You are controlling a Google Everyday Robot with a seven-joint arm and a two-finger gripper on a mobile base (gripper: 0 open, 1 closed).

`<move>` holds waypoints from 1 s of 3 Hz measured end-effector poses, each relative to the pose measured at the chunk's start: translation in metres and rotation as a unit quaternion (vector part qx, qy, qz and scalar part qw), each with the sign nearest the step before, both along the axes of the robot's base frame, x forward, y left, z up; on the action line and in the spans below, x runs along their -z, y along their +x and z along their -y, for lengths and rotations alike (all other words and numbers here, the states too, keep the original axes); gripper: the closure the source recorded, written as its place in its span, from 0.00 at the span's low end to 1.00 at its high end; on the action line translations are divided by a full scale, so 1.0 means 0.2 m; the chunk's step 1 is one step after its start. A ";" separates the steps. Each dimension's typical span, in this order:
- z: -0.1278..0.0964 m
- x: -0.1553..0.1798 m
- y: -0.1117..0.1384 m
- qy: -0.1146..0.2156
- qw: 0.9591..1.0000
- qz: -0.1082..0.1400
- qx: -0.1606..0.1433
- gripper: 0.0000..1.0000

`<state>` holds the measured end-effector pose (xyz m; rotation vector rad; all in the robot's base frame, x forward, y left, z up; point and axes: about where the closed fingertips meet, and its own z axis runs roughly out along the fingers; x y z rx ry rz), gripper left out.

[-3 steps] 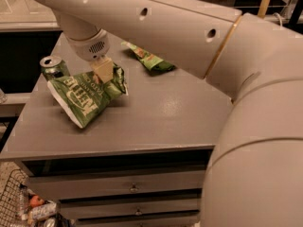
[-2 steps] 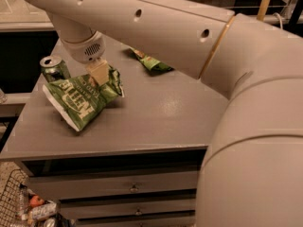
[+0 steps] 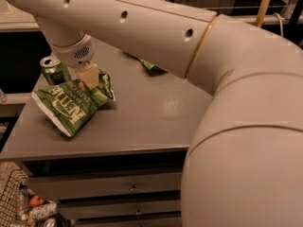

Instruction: Move green jalapeno chip bag near green can

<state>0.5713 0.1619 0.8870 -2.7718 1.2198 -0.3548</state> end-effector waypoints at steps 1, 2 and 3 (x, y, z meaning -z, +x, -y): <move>-0.02 0.00 0.01 0.005 1.000 0.003 -0.002 0.84; -0.03 0.00 0.02 0.009 1.000 0.006 -0.003 0.60; -0.04 0.01 0.02 0.013 1.000 0.008 -0.005 0.36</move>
Offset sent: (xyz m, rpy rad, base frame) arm 0.0014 0.0031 -0.0005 0.0089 -0.0053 0.0040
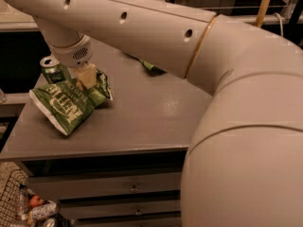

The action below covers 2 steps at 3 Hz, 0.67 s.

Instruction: Move green jalapeno chip bag near green can

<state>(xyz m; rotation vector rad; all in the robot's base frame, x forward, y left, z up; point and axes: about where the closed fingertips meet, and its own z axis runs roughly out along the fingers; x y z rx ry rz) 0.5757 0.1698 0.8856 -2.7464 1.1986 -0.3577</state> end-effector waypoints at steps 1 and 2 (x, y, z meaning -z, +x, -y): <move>-0.01 0.00 0.01 0.003 1.000 0.002 -0.001 0.14; -0.02 0.00 0.01 0.006 1.000 0.004 -0.002 0.00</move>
Offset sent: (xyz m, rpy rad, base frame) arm 0.0010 0.0017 -0.0004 0.0056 -0.0037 0.0020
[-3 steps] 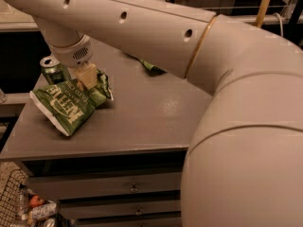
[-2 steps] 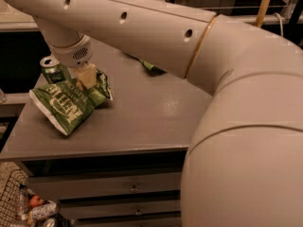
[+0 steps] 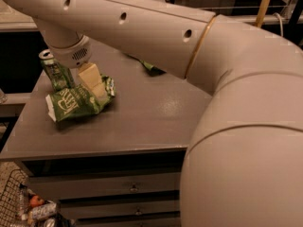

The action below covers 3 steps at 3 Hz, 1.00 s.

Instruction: Move green jalapeno chip bag near green can

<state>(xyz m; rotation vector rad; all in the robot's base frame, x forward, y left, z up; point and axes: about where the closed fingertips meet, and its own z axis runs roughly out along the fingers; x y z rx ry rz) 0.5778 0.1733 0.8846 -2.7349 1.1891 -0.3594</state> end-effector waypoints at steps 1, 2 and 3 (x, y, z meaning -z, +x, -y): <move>0.00 0.00 0.00 0.000 1.000 0.000 0.000 0.00; 0.01 -0.02 0.00 0.022 1.000 0.005 -0.005 0.00; 0.12 -0.10 -0.05 0.072 0.997 0.024 -0.010 0.00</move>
Offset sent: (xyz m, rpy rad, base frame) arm -0.0038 -0.0081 0.0134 0.1035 -0.0202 0.0187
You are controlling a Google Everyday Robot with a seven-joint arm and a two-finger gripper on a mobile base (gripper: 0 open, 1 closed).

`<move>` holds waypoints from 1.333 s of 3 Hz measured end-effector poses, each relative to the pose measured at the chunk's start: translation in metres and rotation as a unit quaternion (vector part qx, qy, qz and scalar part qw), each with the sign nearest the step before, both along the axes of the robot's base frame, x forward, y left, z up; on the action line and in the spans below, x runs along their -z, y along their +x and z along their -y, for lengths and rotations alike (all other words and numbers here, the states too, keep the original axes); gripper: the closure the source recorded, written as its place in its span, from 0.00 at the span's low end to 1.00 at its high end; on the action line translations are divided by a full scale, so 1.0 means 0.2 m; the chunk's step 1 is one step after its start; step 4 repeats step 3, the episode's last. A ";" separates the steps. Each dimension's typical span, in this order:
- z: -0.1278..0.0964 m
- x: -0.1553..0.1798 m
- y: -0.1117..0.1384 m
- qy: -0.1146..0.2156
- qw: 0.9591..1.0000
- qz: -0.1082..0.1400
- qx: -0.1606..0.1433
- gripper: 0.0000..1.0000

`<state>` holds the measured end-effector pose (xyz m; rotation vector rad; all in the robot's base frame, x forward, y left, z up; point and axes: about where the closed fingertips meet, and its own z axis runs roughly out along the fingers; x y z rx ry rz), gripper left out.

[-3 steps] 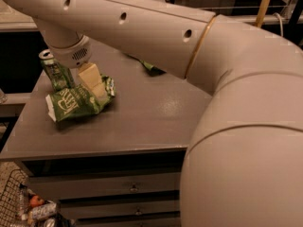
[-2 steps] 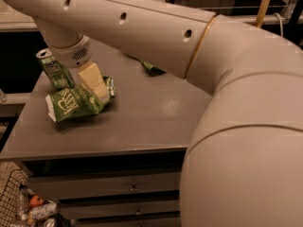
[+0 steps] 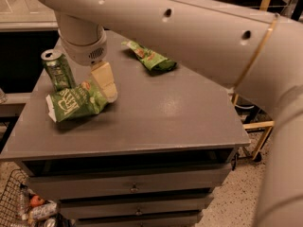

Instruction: Move green jalapeno chip bag near green can

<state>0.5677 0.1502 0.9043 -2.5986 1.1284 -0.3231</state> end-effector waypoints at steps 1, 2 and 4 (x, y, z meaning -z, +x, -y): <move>0.13 -0.04 -0.02 0.037 0.999 0.019 0.007 0.00; 0.36 -0.01 -0.02 0.073 0.996 0.018 0.044 0.00; 0.58 0.07 0.00 0.103 0.990 0.001 0.091 0.00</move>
Offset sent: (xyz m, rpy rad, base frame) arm -0.0031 -0.1400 -0.0074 0.2418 -0.0240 -0.2043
